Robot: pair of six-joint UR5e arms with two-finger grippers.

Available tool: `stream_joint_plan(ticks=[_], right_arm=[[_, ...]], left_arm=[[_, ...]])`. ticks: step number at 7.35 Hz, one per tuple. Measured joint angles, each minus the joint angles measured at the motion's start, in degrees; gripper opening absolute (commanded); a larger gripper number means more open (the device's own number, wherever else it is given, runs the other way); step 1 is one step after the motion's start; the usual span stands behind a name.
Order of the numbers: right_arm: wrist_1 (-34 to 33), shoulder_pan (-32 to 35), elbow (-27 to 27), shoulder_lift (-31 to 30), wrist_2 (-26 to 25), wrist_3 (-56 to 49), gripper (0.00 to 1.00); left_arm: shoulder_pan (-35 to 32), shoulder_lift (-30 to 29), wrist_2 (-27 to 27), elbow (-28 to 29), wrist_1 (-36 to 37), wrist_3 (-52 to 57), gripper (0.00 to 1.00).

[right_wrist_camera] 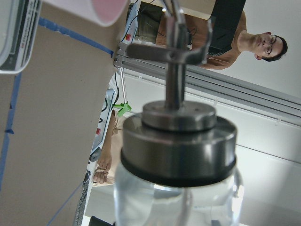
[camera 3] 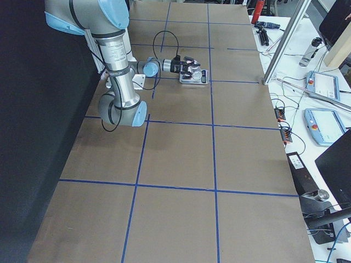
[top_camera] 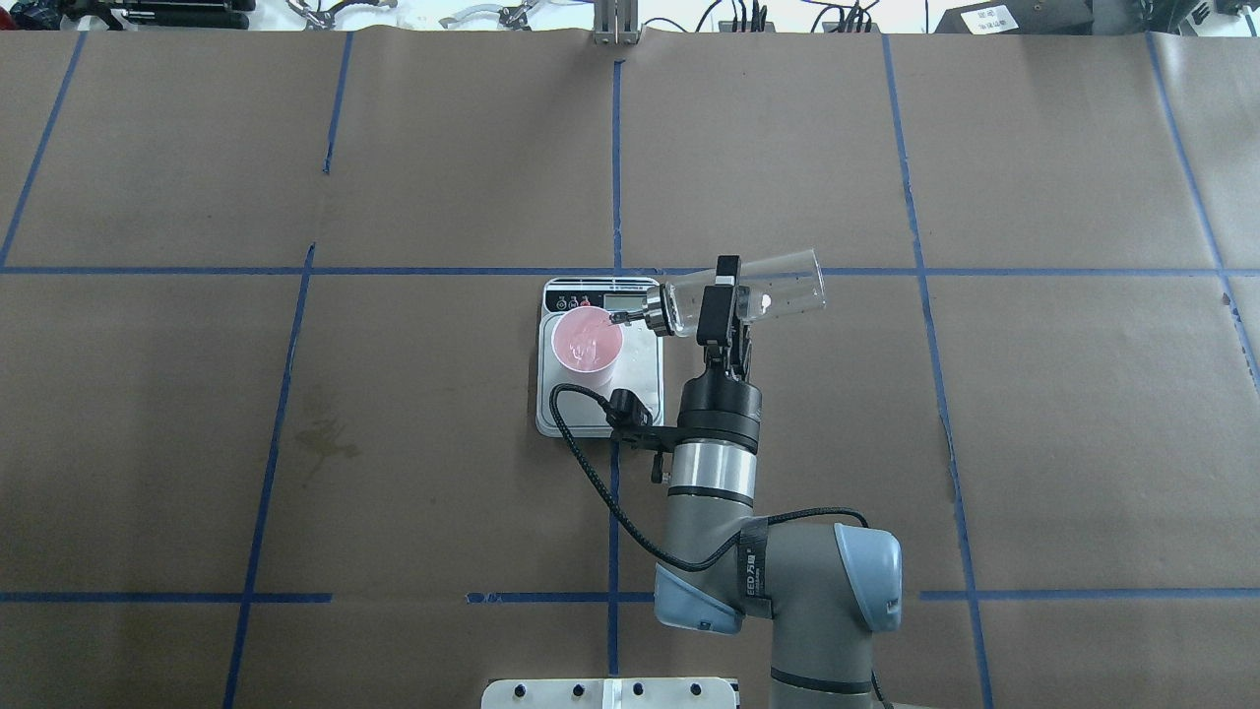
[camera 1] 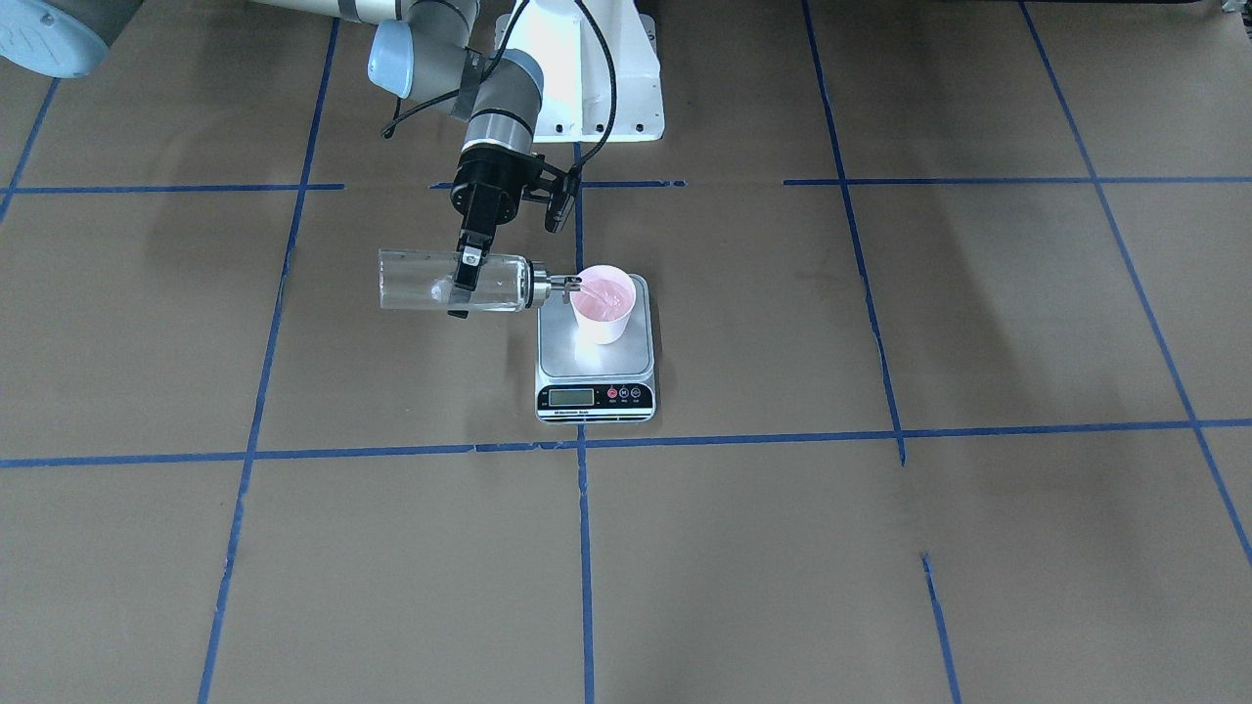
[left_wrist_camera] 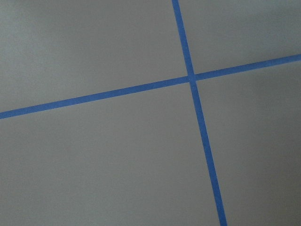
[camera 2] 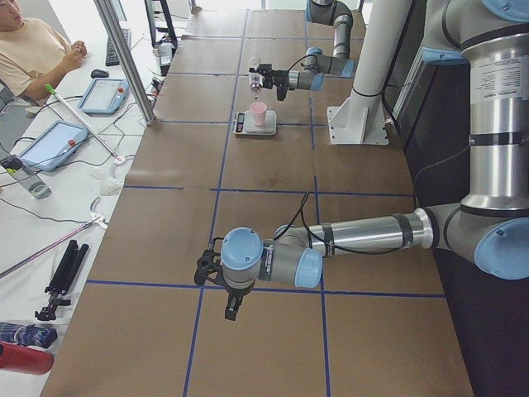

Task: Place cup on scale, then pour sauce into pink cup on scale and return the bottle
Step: 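Tilt the bottle spout down into the pink cup with the right gripper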

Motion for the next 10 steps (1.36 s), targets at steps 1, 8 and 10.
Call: stream_joint_plan(ticks=[1,8,10], right_arm=[[0.0,0.0,0.0,0.0,0.0,0.0,0.0],[7.1,0.0,-0.2,0.2,0.1,1.0,0.0],[10.8,-0.1,-0.2,0.1,1.3,3.2,0.0]], left_arm=[[0.0,0.0,0.0,0.0,0.0,0.0,1.0],[0.0,-0.1,0.0,0.0,-0.1,-0.1,1.0],[0.0,-0.1,-0.1,0.0,-0.1,-0.1,1.0]])
